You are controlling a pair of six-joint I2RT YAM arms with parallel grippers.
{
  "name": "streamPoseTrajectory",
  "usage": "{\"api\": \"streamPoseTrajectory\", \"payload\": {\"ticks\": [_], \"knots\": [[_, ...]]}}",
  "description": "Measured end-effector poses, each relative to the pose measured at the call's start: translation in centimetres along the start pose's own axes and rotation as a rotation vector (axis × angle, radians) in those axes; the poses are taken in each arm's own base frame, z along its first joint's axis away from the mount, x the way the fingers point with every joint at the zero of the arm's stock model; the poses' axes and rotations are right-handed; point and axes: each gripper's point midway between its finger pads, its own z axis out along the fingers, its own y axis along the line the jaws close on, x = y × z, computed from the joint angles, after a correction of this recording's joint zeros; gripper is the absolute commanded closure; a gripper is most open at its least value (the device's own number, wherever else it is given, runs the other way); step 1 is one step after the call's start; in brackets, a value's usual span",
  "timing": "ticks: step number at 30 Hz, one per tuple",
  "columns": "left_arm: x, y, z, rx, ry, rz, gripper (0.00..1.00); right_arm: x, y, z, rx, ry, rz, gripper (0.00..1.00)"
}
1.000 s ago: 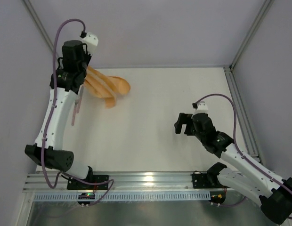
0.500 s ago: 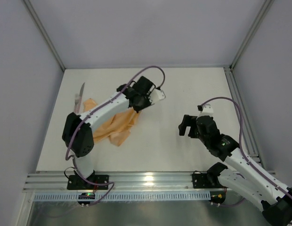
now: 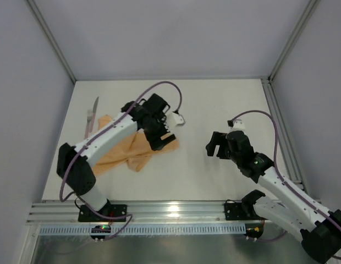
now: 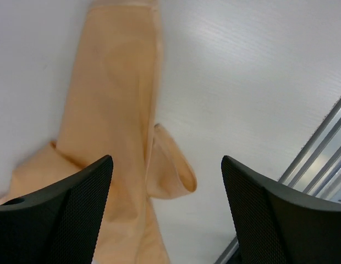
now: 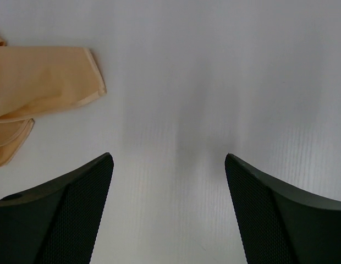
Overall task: Fold the napkin into a case and place the utensils inside
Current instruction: Pick up the crumpled napkin from the center of the board.
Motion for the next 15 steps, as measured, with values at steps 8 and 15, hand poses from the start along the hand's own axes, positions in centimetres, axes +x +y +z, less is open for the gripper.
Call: {"api": "streamPoseTrajectory", "payload": {"ticks": [8, 15], "knots": [[18.4, 6.6, -10.5, -0.355, 0.089, -0.385, 0.13, 2.8, 5.0, 6.3, -0.125, 0.241, -0.039, 0.28], [31.6, 0.0, -6.9, -0.303, 0.405, -0.459, 0.02, 3.8, 10.9, 12.6, -0.161, 0.345, -0.164, 0.27]]}}
